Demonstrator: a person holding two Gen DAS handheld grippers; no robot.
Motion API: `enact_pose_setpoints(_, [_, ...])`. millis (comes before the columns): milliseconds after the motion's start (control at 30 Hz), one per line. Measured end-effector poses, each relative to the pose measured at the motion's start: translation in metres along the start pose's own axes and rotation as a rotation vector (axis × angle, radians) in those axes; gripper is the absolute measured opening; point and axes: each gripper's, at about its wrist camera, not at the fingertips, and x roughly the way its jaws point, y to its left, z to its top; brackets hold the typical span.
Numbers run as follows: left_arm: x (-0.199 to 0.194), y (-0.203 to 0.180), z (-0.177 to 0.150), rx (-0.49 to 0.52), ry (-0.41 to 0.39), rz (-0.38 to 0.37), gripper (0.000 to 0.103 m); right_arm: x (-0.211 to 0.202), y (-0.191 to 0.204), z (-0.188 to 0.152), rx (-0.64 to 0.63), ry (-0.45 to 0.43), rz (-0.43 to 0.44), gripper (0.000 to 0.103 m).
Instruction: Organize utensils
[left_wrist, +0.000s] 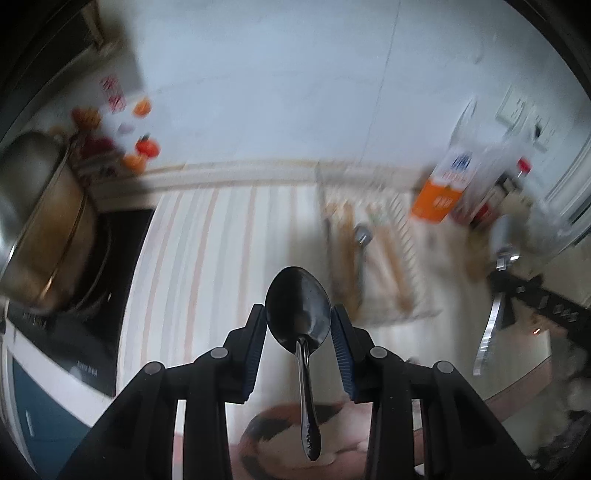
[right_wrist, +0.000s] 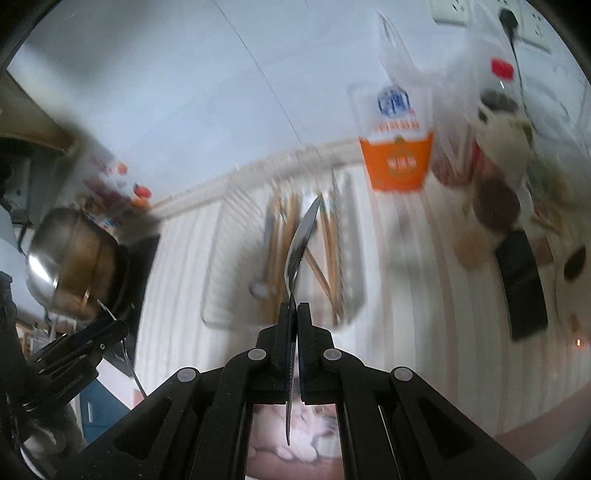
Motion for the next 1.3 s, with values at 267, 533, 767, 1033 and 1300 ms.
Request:
enact_pose_setpoints(267, [0.03, -0.024, 0.077, -0.021, 0.054, -0.134, 0.032, 0.02, 0.003, 0.058, 0.005, 0.005, 0.052, 0.002])
enact_pose_setpoints(533, [0.112, -0.044, 0.096, -0.041, 0.242, -0.172, 0.033, 0.091, 0.005, 0.074, -0.036, 0.129, 0.015, 0.002])
enact_pose_setpoints(767, [0.14, -0.05, 0.084, -0.068, 0.29, -0.089, 0.046, 0.13, -0.007, 0.072, -0.047, 0.233, -0.005, 0.01])
enact_pose_setpoints(1033, [0.123, -0.044, 0.069, -0.09, 0.151, 0.035, 0.084, 0.118, -0.022, 0.064, -0.077, 0.189, -0.082, 0.051])
enact_pose_setpoints(1300, [0.102, -0.048, 0.039, -0.058, 0.057, 0.152, 0.103, 0.093, -0.027, 0.036, -0.176, 0.113, -0.224, 0.1])
